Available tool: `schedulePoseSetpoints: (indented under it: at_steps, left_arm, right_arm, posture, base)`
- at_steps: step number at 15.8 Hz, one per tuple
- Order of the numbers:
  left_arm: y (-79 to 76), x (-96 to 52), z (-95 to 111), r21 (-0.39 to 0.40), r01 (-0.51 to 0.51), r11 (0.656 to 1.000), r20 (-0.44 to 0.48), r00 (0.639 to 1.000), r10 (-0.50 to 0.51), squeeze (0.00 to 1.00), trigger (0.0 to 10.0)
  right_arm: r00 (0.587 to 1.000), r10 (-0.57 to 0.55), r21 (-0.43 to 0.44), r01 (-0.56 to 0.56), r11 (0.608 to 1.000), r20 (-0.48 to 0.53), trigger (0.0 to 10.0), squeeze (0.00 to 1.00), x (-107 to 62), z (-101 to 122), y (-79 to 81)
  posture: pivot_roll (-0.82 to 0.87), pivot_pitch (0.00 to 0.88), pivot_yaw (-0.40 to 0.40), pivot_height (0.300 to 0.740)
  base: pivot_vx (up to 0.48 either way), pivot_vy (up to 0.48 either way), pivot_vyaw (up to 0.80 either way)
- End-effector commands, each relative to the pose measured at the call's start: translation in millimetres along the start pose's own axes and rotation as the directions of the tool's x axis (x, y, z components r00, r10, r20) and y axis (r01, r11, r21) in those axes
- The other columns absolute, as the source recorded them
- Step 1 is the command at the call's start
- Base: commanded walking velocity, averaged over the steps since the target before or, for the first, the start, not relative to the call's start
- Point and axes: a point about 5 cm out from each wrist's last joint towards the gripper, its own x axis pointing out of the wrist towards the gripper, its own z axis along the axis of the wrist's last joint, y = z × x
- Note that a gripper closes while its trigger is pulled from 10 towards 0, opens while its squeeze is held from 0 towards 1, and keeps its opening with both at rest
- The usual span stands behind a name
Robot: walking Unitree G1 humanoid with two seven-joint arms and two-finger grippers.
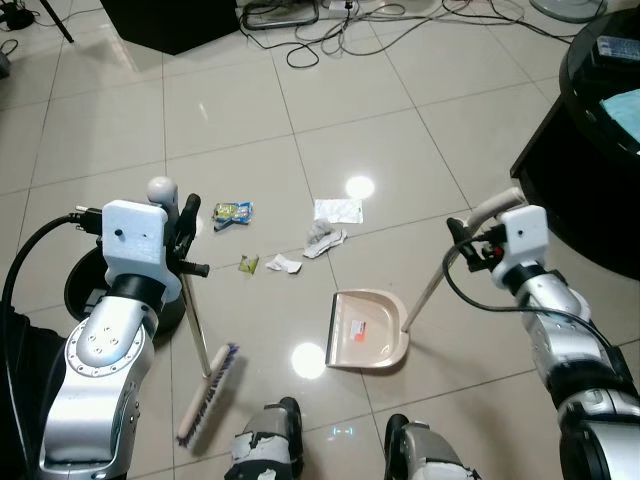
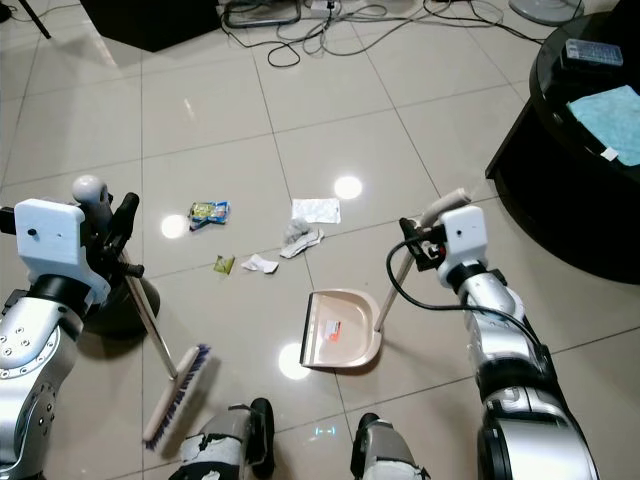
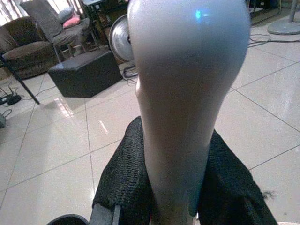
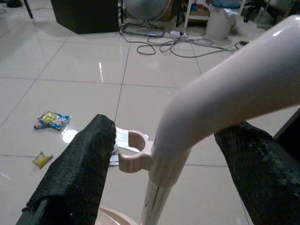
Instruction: Sweep floor
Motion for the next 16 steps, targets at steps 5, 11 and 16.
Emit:
schedulePoseSetpoints:
  at_steps: [5, 11, 16]
  left_arm:
    - [0.9, -0.6, 4.2, 0.004, -0.008, 1.0, 0.016, 1.0, 0.008, 0.0, 10.0]
    - [6.9, -2.1, 5.9, 0.026, -0.013, 1.0, 0.014, 1.0, 0.013, 0.0, 10.0]
    - [15.9, -6.1, 7.2, 0.053, -0.029, 0.998, 0.006, 1.0, 0.029, 0.0, 10.0]
  right_arm:
    - [0.998, -0.05, 0.013, 0.051, 0.999, -0.039, 10.0, 0.0, -10.7, -9.2, -12.2]
    - [0.999, -0.017, 0.023, 0.018, 1.0, -0.044, 10.0, 0.0, -5.1, -3.6, -18.7]
    - [0.999, 0.021, 0.002, -0.021, 1.0, -0.044, 10.0, 0.0, 4.3, 5.2, -19.2]
  posture:
    - [0.19, 0.224, 0.083, 0.74]
    - [0.21, 0.236, 0.09, 0.74]
    - [0.22, 0.253, 0.092, 0.74]
  base:
    - [0.0, 0.0, 0.0]
    - [0.0, 0.0, 0.0]
    - [0.0, 0.0, 0.0]
